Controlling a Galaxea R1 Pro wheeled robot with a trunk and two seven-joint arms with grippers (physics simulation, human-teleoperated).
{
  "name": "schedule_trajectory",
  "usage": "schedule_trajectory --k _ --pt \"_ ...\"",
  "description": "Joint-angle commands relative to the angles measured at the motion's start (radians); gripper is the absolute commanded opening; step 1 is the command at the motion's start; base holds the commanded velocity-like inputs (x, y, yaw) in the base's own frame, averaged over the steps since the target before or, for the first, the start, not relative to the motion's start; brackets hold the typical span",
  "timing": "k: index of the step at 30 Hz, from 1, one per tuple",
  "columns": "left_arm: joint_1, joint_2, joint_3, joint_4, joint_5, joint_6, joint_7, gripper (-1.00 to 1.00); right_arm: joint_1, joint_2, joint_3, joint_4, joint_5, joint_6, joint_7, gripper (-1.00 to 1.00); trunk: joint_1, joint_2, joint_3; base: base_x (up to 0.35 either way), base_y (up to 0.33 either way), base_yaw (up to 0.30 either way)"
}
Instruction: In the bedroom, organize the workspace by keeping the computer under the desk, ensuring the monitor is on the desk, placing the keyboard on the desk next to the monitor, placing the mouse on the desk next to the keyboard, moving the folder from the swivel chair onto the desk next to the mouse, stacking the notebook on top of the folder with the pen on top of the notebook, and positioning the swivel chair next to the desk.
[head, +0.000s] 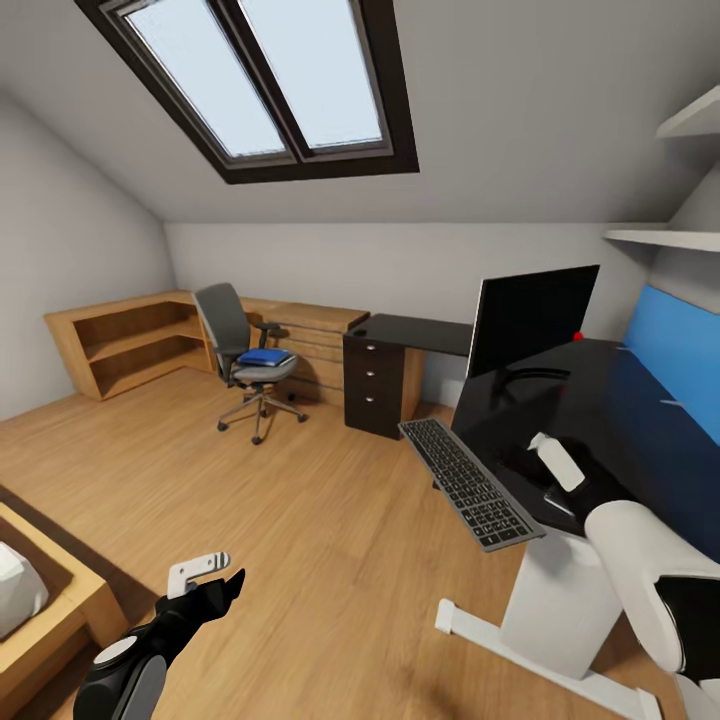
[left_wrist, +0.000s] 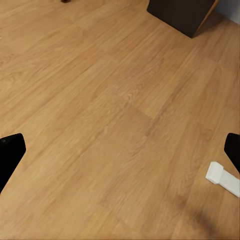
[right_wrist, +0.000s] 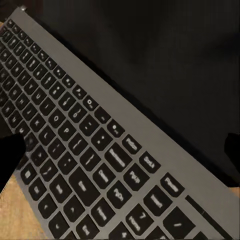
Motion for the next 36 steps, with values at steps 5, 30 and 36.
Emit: schedule_trajectory --k 5,30,36 --pt "-0.001 0.000 -0.001 0.000 0.011 0.005 0.008 1.00 0.060 0.006 0.020 -0.134 -0.007 0.001 -0.010 1.00 -0.019 0.035 0.015 0.000 0.000 0.000" --pt "-0.001 0.002 0.001 0.004 0.014 0.000 0.007 1.00 0.361 0.046 0.031 -0.666 -0.028 0.009 -0.015 1.00 -0.046 0.084 0.037 -0.013 0.004 -0.011" --pt "-0.001 0.002 0.001 0.007 0.014 0.000 0.007 1.00 0.362 0.049 0.029 -0.665 -0.028 0.006 -0.015 1.00 -0.046 0.084 0.037 -0.307 0.117 0.000"
